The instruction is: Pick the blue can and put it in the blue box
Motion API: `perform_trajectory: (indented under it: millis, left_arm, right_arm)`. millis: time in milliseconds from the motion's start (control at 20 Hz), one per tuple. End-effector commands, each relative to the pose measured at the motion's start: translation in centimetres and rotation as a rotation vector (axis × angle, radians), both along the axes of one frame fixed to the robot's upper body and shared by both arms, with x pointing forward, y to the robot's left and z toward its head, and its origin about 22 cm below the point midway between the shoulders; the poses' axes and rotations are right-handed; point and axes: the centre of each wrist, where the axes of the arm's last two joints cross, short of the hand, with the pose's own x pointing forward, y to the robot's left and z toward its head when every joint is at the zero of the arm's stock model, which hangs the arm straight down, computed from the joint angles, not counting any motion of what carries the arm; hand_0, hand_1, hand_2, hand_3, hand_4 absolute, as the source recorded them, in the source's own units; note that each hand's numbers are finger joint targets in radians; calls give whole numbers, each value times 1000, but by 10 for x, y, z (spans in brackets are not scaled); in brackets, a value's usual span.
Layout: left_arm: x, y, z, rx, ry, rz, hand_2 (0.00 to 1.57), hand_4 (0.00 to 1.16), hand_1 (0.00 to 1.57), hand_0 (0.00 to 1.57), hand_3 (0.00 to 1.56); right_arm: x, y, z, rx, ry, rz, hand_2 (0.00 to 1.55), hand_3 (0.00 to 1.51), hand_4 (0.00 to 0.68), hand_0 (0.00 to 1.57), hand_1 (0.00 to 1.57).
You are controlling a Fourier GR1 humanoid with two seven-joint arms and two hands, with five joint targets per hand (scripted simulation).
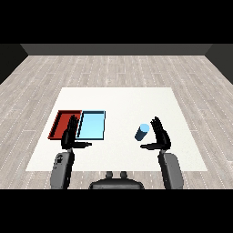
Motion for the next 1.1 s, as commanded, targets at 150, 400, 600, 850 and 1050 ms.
perform_trajectory:
  millis: [150, 400, 600, 850, 1050]
  left_arm:
    - [-18, -15, -11, -16, -4, 4, 0, 0, 0, 0, 0]
    - [-21, 1, 7, -17, -7, 5, 0, 0, 0, 0, 0]
    - [-14, -10, -6, -11, -8, 7, 0, 0, 0, 0, 0]
    - [5, 5, 5, -30, -21, -10, 0, 0, 0, 0, 0]
    - [-10, 9, -2, -41, 12, -16, 0, 0, 0, 0, 0]
  right_arm:
    - [-7, -7, -4, 0, 20, -45, 0, 0, 0, 0, 0]
    - [-3, -14, -27, 23, 45, -77, 0, 0, 0, 0, 0]
    - [12, -22, -18, 15, 86, -104, 0, 0, 0, 0, 0]
    - [24, -20, -25, 55, 120, -91, 0, 0, 0, 0, 0]
    - [55, -10, -50, 68, 145, -71, 0, 0, 0, 0, 0]
